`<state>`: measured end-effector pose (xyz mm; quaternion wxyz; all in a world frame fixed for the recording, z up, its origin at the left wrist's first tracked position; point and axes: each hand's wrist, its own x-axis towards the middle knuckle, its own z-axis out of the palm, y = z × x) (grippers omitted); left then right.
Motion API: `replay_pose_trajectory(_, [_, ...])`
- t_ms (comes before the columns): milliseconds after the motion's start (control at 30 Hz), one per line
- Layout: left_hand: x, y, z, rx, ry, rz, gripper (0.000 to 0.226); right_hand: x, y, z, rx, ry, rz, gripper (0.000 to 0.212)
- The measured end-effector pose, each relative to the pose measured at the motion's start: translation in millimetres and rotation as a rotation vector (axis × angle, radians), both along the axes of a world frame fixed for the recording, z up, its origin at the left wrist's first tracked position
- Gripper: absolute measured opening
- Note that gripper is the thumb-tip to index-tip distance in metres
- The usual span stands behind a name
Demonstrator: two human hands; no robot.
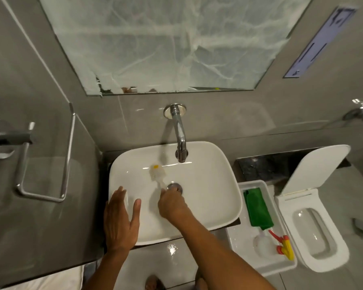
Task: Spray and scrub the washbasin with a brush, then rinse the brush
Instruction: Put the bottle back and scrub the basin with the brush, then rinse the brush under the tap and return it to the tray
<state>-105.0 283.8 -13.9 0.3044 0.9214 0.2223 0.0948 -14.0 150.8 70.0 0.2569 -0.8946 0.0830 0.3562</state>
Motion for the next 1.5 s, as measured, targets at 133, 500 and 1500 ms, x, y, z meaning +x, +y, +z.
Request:
replay_pose_trajectory(133, [0, -1, 1, -0.007, 0.005, 0.009, 0.090, 36, -59, 7, -0.144, -0.045, -0.136, 0.048])
replay_pose_trajectory(500, [-2, 0, 4, -0.037, -0.046, -0.025, 0.073, -38, -146, 51, -0.060, 0.291, 0.002, 0.016])
replay_pose_trajectory(1500, [104, -69, 150, -0.147, -0.035, -0.230, 0.053, -87, -93, 24, 0.274, -0.158, -0.313, 0.060])
